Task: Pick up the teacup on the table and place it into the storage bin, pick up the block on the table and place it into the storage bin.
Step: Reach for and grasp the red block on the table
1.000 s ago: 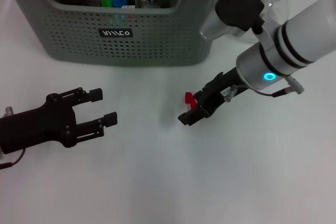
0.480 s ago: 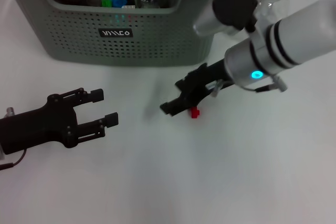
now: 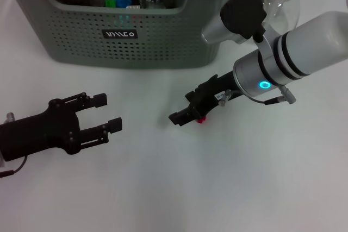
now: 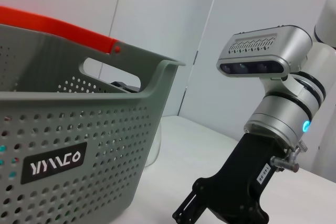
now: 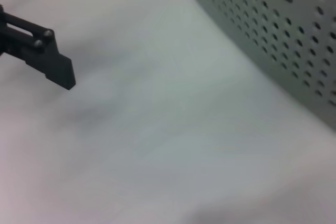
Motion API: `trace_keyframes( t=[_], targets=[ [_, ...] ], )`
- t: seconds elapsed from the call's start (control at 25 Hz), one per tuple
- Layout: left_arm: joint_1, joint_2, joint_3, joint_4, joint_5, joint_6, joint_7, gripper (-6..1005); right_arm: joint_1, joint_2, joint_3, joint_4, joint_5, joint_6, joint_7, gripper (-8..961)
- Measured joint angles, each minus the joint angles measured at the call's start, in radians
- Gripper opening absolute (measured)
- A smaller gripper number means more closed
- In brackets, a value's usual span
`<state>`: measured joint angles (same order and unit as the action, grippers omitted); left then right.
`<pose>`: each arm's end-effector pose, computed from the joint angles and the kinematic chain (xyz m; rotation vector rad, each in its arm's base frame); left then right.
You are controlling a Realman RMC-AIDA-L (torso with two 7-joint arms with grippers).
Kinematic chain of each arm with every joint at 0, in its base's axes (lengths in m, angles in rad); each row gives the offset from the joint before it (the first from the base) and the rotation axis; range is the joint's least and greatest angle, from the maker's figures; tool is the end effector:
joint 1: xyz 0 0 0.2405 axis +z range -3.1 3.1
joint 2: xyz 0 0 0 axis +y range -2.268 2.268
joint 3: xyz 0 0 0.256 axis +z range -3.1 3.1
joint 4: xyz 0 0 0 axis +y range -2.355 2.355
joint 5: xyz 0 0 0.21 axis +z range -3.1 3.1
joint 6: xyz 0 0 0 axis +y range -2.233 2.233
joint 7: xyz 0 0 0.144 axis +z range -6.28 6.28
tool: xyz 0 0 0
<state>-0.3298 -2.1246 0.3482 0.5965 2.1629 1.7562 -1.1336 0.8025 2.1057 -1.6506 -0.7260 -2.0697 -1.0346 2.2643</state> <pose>-0.3216 0.2404 -0.0012 -2.5771 -0.7129 -0.8553 0.1639 0.3637 -0.1212 -2.8763 0.8242 -0.1649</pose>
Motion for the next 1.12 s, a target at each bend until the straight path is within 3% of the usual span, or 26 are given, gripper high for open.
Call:
trace_keyframes(
  t=[0.32, 0.56, 0.84, 1.12],
  targets=[
    [0.000, 0.000, 0.000, -0.001, 0.000, 0.000, 0.000, 736, -0.018, -0.017, 0.057, -0.037, -0.015, -0.094, 0.018, 783],
    [-0.001, 0.000, 0.000, -0.001, 0.000, 0.000, 0.000, 736, -0.034, -0.010, 0.119, -0.077, -0.102, -0.121, 0.032, 781],
    [-0.007, 0.000, 0.000, -0.001, 0.000, 0.000, 0.000, 737, -0.058, -0.007, 0.113, -0.193, -0.201, -0.134, 0.017, 776],
    [-0.007, 0.002, 0.000, -0.001, -0.002, 0.000, 0.000, 737, -0.048, -0.006, 0.090, -0.182, -0.199, -0.128, -0.067, 777]
  ],
)
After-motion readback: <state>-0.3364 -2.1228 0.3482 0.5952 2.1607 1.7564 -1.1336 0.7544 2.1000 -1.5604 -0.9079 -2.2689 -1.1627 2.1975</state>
